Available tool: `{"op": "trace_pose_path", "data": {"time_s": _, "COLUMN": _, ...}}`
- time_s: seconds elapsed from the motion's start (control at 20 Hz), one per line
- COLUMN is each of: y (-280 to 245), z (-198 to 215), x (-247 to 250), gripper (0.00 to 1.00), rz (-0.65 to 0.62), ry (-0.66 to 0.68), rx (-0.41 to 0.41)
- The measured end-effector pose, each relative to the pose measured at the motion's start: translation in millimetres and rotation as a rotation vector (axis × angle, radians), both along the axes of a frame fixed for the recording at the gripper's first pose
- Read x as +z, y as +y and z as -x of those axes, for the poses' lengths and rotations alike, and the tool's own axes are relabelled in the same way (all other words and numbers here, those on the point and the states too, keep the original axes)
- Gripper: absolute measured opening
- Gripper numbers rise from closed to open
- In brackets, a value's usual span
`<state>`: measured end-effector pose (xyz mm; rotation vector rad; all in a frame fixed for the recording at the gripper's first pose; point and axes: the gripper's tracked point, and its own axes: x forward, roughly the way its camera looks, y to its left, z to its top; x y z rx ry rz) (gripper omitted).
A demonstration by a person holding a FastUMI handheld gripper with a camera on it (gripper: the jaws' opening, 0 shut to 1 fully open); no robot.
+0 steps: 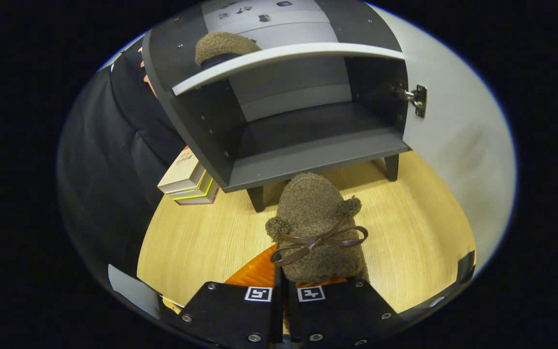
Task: Open the shoe cabinet door, grab the shoes and put them into the shoe cabinet, then close the shoe cabinet door.
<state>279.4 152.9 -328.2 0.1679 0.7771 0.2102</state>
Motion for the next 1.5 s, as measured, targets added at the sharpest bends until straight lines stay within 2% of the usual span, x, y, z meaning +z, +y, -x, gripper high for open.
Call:
{"op": "trace_pose_path", "data": {"time_s": 0.55, "y": -24.8, "z": -22.7, "x": 108.5, "gripper": 0.05, "rz": 0.039, "ry": -0.150, "rx": -0.013}}
{"op": "trace_pose_path", "data": {"time_s": 1.0, "y": -29.2, "z": -86.6, "x": 180.0, "gripper": 0.05, "rz": 0.059, "ry": -0.256, "rx": 0.001}}
{"op": "trace_pose_path", "data": {"time_s": 1.5, "y": -39.9, "z": -192.3, "x": 223.2, "gripper": 0.05, "rz": 0.087, "ry": -0.299, "rx": -0.014}}
